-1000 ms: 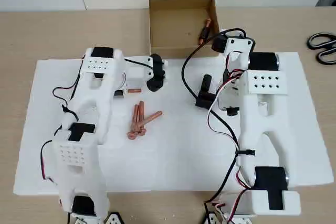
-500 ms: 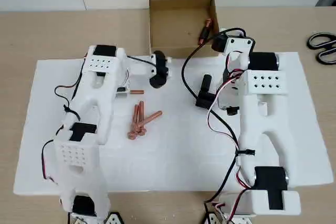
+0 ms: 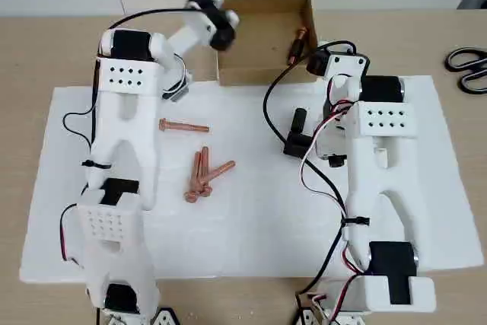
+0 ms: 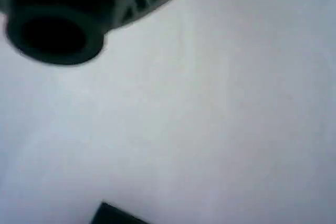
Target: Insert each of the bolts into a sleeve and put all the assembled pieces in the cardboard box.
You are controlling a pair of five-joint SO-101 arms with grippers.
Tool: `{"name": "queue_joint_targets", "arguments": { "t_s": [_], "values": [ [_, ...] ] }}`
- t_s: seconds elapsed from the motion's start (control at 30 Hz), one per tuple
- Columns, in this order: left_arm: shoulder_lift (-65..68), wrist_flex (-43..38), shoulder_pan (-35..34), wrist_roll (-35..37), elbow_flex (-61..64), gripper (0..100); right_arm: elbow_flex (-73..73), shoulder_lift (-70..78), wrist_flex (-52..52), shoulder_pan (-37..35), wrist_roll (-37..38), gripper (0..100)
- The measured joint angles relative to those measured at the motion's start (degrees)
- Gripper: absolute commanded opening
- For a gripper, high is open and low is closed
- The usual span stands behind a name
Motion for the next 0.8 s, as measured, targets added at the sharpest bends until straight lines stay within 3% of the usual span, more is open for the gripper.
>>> {"name": "queue_joint_targets", "arguments": {
  "t_s": [0.1, 0.27, 0.33, 0.43, 0.8],
  "values": [
    [0.00, 0.00, -1.85, 18.46, 0.00, 11, 0.00, 0.00, 0.00, 0.00, 0.00, 0.4],
    [0.00, 0.00, -1.49, 58.73, 0.26, 11, 0.09, 0.00, 0.00, 0.00, 0.00, 0.4],
    [0.00, 0.00, -1.67, 71.12, 2.29, 11, 0.09, 0.00, 0.00, 0.00, 0.00, 0.4],
    [0.00, 0.00, -0.53, 80.26, 7.03, 11, 0.09, 0.00, 0.00, 0.18, 0.00, 0.4],
    [0.00, -0.18, 2.11, 99.34, 14.86, 11, 1.67, 0.00, -0.09, -0.09, 0.00, 0.4]
  ]
}}
